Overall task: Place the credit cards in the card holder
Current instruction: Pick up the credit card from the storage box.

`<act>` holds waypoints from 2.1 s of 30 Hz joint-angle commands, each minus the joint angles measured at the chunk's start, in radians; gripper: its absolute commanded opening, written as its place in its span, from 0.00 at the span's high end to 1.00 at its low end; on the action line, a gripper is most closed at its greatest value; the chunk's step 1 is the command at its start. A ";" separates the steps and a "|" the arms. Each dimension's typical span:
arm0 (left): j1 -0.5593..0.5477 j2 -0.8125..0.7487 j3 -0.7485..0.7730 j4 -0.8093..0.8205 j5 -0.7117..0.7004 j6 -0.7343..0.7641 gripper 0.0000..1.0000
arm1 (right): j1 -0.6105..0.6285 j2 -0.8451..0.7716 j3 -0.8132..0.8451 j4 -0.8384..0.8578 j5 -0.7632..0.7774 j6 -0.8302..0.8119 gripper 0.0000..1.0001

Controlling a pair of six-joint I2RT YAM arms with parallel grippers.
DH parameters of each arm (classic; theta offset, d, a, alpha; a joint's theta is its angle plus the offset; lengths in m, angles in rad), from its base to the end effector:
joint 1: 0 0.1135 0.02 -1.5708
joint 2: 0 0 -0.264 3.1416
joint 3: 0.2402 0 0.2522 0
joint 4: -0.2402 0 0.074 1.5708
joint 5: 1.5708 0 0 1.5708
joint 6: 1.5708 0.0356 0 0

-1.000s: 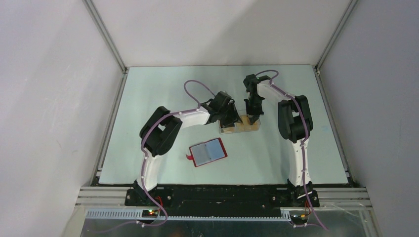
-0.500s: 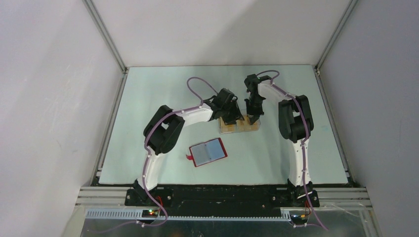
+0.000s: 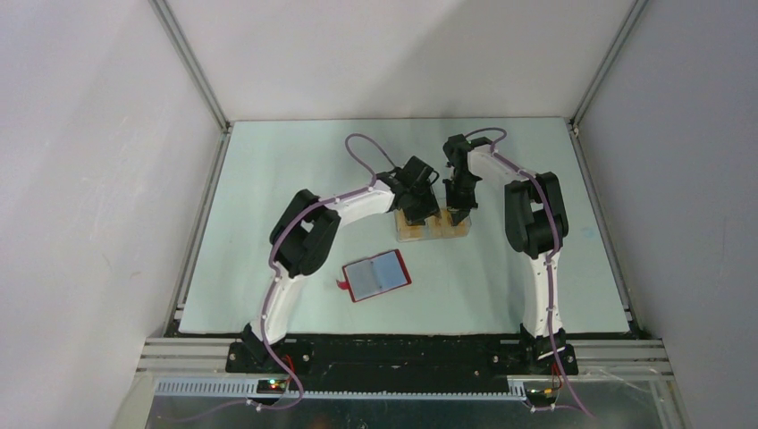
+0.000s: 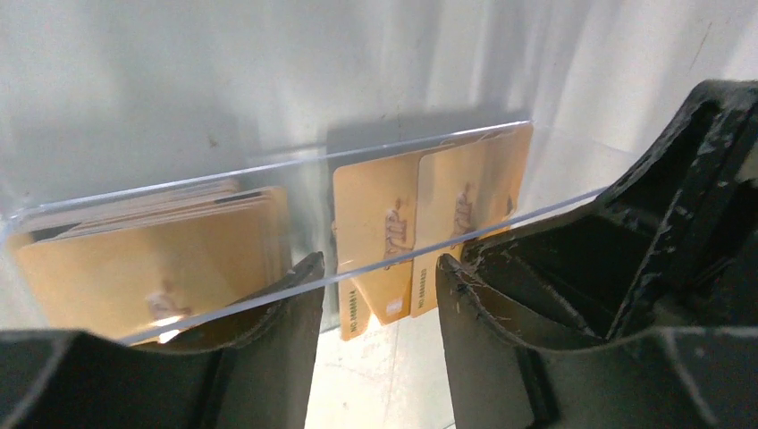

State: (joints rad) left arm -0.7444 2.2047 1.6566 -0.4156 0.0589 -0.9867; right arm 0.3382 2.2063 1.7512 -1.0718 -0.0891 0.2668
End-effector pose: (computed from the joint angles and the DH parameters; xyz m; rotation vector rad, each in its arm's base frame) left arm 0.3510 -0.3262 0.1598 -0.3023 2.6900 -0.6973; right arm 0.4026 0.1450 0.1628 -0.1145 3.1204 0.1533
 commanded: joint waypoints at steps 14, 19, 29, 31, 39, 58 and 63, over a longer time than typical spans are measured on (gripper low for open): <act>-0.017 0.075 0.124 -0.010 0.082 -0.033 0.51 | -0.006 0.008 -0.036 0.043 -0.014 -0.007 1.00; -0.017 0.015 0.089 0.028 0.091 -0.027 0.59 | -0.009 -0.010 -0.029 0.039 -0.021 -0.004 1.00; -0.009 -0.067 -0.005 0.032 0.005 0.001 0.50 | -0.013 0.010 -0.029 0.029 -0.003 -0.001 1.00; -0.009 -0.045 0.011 -0.001 0.009 0.009 0.48 | -0.014 0.014 -0.031 0.031 -0.002 0.001 1.00; -0.019 0.063 0.085 -0.036 0.079 0.007 0.46 | -0.014 0.018 -0.035 0.040 -0.022 0.001 1.00; -0.011 -0.042 0.007 0.085 0.077 -0.014 0.77 | -0.021 0.006 -0.042 0.037 -0.028 -0.007 1.00; -0.007 -0.077 -0.027 0.153 0.105 -0.021 0.79 | -0.023 -0.008 -0.039 0.031 -0.027 -0.005 1.00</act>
State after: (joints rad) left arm -0.7456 2.2169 1.6402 -0.3706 0.1265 -0.9916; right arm 0.3176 2.1990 1.7374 -1.0683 -0.1242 0.2676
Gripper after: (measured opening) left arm 0.219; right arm 0.009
